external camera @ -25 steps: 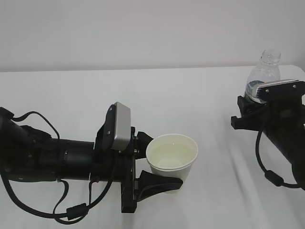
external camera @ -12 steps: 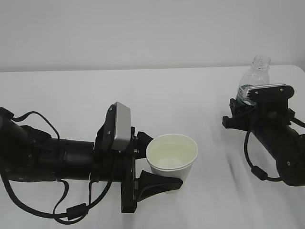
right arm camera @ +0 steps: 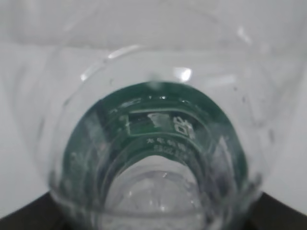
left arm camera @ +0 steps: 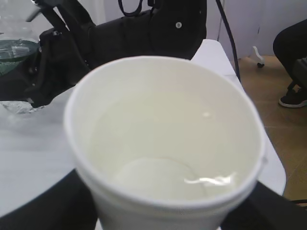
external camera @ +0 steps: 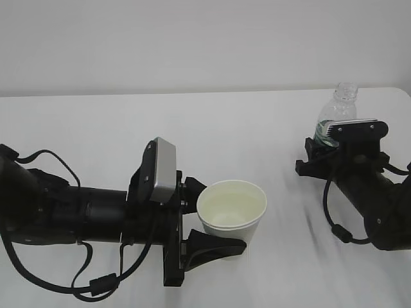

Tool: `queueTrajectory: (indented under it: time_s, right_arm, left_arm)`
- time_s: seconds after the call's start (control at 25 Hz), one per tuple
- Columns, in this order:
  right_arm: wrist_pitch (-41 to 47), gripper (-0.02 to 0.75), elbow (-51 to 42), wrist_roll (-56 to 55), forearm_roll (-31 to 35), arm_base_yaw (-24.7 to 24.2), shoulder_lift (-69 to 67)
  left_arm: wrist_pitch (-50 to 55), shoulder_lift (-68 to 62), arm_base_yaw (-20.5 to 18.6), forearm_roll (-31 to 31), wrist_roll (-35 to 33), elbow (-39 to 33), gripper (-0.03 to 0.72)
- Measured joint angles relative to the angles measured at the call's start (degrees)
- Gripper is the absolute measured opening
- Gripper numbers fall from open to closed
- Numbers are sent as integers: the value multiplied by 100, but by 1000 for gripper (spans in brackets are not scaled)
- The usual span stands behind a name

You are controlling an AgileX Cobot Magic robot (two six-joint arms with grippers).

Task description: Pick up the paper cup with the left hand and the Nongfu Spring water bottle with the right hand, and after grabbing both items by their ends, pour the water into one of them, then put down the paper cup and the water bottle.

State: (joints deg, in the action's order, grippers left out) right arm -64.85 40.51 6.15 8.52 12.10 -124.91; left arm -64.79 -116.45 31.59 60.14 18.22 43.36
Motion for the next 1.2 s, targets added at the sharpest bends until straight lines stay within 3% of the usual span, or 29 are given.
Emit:
queueTrajectory:
  time_s: [1.04,1.2]
  right_arm:
    - [59,420,98,-45,3,0,-209]
    - [115,494,98,-45,-8,0,-209]
  left_arm:
    - [0,0,0,0,0,0,480]
    - [0,0,0,0,0,0,481]
